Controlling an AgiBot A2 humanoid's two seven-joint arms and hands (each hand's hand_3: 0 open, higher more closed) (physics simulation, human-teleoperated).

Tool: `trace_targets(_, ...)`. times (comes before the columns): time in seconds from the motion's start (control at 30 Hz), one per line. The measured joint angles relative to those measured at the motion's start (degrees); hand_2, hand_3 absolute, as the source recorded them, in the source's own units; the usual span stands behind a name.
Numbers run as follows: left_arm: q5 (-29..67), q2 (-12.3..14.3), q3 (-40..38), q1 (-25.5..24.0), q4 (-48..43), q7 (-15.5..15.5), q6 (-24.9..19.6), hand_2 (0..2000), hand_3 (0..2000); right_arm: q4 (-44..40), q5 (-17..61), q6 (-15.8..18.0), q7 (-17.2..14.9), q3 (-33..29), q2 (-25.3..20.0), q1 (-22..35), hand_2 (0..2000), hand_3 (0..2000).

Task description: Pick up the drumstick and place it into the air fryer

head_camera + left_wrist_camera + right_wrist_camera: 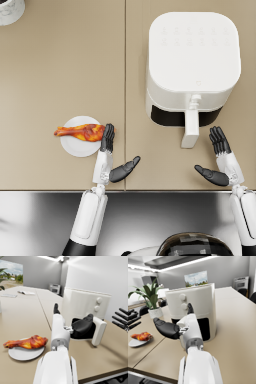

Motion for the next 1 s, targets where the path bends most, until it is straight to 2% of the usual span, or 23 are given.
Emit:
trace_targets(0.73,0.0,0.0,0.0,0.0,0.0,0.0,0.0,0,0,0.0,0.0,0.0,0.0,0.0,0.0,0.0,0,0)
trace_targets(0.83,0.0,0.4,0.5,-0.4,0.2,-3.6,-3.6,0,0,-0.4,0.0,-3.6,3.7,0.9,-0.5,-0.2,0,0)
trace_targets(1.0,0.0,1.1,-3.7,-0.6,-0.9,-5.4,-5.4,0,0,-0.7,0.0,-5.3,5.4,1.1,-2.2,1.1,0,0)
